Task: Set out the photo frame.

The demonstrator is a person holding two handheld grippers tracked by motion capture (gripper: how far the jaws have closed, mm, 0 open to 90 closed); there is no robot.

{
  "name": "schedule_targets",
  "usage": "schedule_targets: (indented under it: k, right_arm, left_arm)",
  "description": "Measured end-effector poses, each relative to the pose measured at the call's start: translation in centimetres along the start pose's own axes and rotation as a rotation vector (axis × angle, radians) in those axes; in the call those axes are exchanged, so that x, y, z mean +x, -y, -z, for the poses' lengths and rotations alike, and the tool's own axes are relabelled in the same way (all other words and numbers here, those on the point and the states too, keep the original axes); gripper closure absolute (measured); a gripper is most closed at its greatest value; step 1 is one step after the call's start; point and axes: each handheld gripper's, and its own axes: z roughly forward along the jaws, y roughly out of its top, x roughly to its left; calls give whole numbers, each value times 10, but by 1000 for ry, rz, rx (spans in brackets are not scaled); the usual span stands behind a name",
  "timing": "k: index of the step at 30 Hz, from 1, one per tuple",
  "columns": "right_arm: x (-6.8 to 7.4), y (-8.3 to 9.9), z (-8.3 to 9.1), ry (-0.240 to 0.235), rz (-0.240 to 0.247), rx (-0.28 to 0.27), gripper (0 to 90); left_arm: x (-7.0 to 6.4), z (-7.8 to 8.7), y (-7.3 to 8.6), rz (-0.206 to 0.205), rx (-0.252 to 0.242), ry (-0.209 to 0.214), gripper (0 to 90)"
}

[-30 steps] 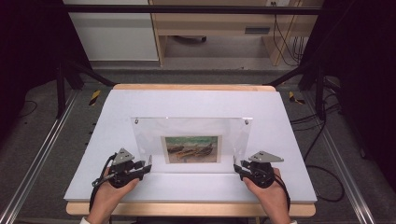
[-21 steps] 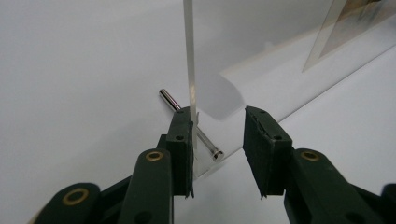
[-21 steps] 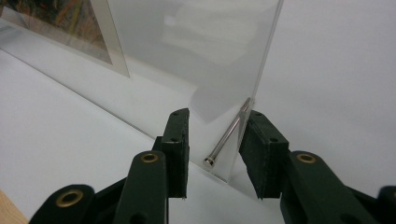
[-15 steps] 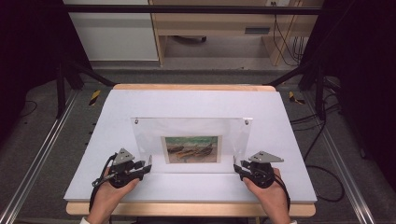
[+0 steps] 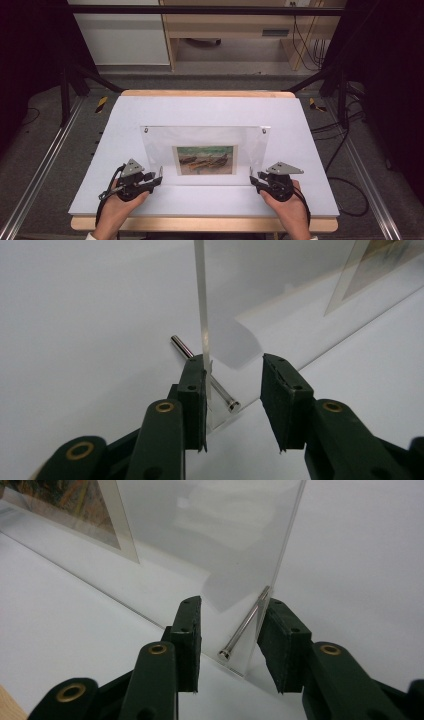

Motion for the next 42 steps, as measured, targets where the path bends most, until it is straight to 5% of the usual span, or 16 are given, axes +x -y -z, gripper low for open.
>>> schedule_targets:
  k: [3, 10, 21, 27, 42]
  right_arm:
    - [0, 0, 0, -2, 5, -4, 587]
    - [3, -2, -1, 10, 25, -37, 380]
    - [8, -6, -3, 52, 97, -89, 117]
    - [9, -9, 0, 84, 118, -135, 79]
    - [14, -12, 7, 101, 159, -191, 55]
  left_arm:
    - [-1, -1, 0, -6, 0, 2, 602]
    - [-7, -5, -1, -39, -6, -10, 390]
    - [-7, -5, -3, -21, -40, -7, 128]
    - [-9, -2, -5, -38, -65, -18, 51]
    - [-11, 6, -6, -75, -100, -50, 42]
